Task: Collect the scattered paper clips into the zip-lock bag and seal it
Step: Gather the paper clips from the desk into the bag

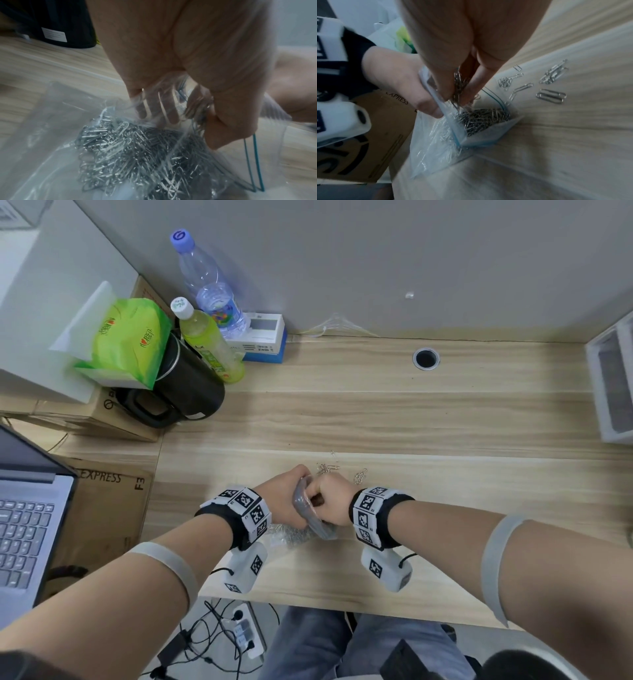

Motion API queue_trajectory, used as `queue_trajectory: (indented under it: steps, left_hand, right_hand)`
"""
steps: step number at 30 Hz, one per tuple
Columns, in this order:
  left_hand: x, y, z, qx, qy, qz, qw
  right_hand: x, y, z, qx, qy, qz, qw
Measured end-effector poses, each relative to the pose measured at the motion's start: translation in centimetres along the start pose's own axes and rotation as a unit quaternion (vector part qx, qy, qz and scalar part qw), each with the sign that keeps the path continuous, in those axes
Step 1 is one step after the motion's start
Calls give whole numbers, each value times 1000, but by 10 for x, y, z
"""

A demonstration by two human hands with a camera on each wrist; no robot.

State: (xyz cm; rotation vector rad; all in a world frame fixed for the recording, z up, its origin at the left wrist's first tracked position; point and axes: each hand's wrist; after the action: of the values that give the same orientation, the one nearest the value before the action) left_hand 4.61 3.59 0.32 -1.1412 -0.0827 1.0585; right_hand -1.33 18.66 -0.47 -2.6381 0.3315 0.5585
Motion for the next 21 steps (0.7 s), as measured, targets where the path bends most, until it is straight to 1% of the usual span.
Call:
queue_trajectory:
  steps: [3,5,7,11,13,15,17,18,20,21]
  left_hand:
    - [-1,-2,0,-5,9,1,1000]
    - [-3,-3,0,-5,12,2,1000]
    - [-3,-4,0,-4,15,3,1000]
    - [-3,-8,-2,-10,22,7,1000]
    - [-5,-11,-4,-16,28,2,999]
    - [-7,-14,-7,-22,42,3,999]
    - [-9,-16,-9,-26,47,3,999]
    - [-9,-16,-10,-27,47,3,999]
    - [-8,-17,-12,-29,44,2,999]
    - [-8,-17,-13,-29,43,1,999]
  right_hand:
    - [6,-4,-1,-19,-40,-47,998]
    - [7,-5,0,-37,-63,-53,996]
    - [4,-5,2,-44,-74,-42,995]
    - [-13,-6,8,-35,-102,14,994]
    - [-26,-7,16,-21,-153,40,987]
    - [-37,-8,29,27,-225,53,973]
    - [-43,-10,45,80,-257,30,963]
    - [-44,-11,51,95,-266,14,959]
    - [-41,-13,60,107,-279,-5,954]
    - [-38,-13,64,108,-280,-3,954]
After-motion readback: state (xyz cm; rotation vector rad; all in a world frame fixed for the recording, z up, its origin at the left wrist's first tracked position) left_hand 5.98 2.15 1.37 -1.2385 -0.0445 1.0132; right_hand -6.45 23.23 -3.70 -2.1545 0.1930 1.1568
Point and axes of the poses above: each hand's wrist, its own y-axis towards the middle knuckle, its own x-axis out of the palm, z = x × y, and after that the axes turned 8 degrees about -x, right-handed
